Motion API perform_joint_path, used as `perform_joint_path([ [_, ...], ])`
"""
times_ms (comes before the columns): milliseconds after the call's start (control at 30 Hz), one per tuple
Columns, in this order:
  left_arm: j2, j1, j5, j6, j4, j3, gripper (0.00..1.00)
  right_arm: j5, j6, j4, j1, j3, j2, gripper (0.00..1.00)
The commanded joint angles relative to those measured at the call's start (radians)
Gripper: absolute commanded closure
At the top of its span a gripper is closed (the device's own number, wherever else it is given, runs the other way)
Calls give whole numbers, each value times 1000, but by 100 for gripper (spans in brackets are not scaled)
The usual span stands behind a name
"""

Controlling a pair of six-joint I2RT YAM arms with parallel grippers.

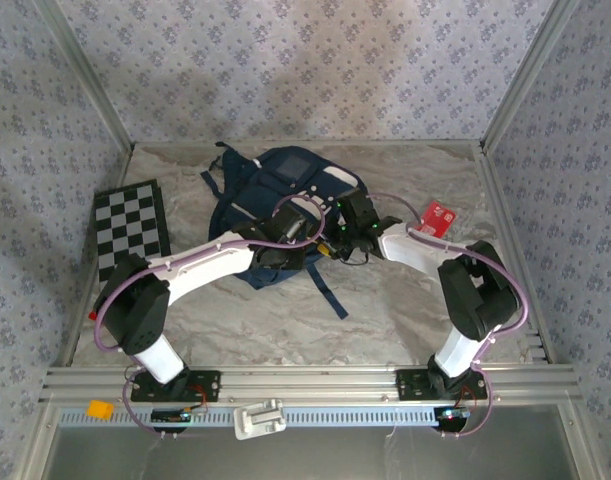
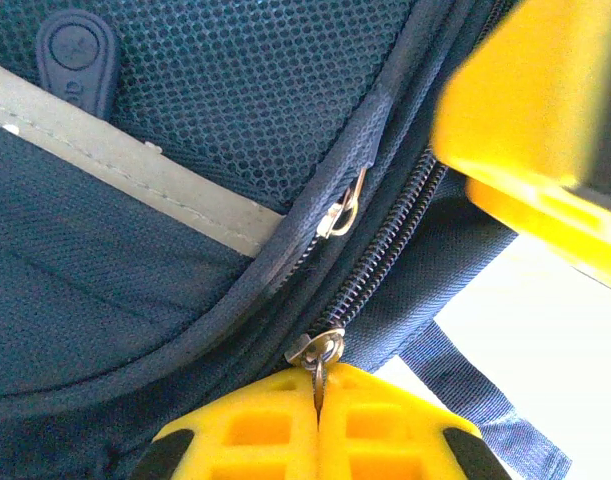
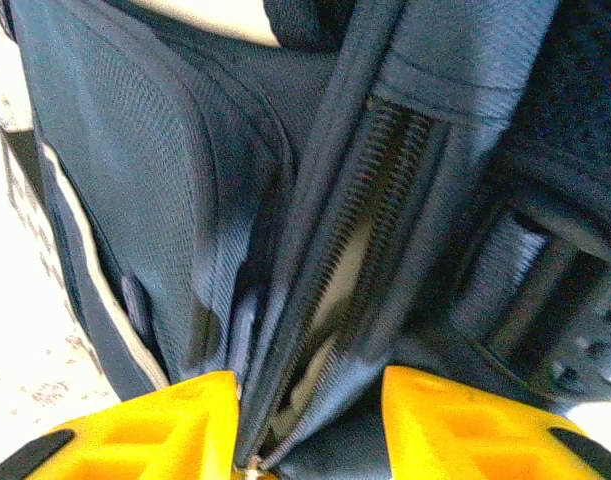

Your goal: Pack the student bag

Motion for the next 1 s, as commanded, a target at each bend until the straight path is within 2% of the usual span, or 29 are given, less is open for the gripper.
perform_joint_path([
  [0, -25, 7, 5, 2, 12, 12, 100, 29, 42, 34, 17, 50, 43, 59],
  [100, -19, 6, 6, 2, 12, 17, 100, 32, 30, 21, 25, 77, 83, 67],
  [333, -30, 6, 0, 24, -34, 34, 100, 40, -37, -7, -18, 59, 71, 100],
  [567, -106, 24, -81, 41, -144, -27, 100, -10, -203, -141, -116, 70, -2, 100],
  [833, -185, 124, -86, 82, -164, -166, 100, -35, -340, -246, -269, 166, 12, 100],
  [967, -182, 139, -30, 90, -128, -161, 100, -79, -379, -286, -293, 264, 77, 100],
])
